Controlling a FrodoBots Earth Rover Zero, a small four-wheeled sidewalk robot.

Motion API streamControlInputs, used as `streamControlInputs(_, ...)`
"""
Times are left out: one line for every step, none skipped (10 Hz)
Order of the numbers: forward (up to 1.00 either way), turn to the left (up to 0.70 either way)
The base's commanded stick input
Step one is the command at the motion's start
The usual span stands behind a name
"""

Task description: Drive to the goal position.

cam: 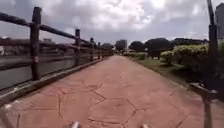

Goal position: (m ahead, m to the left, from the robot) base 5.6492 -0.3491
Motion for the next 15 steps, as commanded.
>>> streamControlInputs(0.7,0.0)
streamControlInputs(0.7,0.0)
streamControlInputs(0.7,0.0)
streamControlInputs(0.7,0.0)
streamControlInputs(0.7,0.0)
streamControlInputs(0.7,0.0)
streamControlInputs(0.7,0.0)
streamControlInputs(0.7,0.0)
streamControlInputs(0.7,0.0)
streamControlInputs(0.7,0.0)
streamControlInputs(0.7,0.0)
streamControlInputs(0.7,0.0)
streamControlInputs(0.7,0.0)
streamControlInputs(0.7,-0.01)
streamControlInputs(0.7,-0.02)
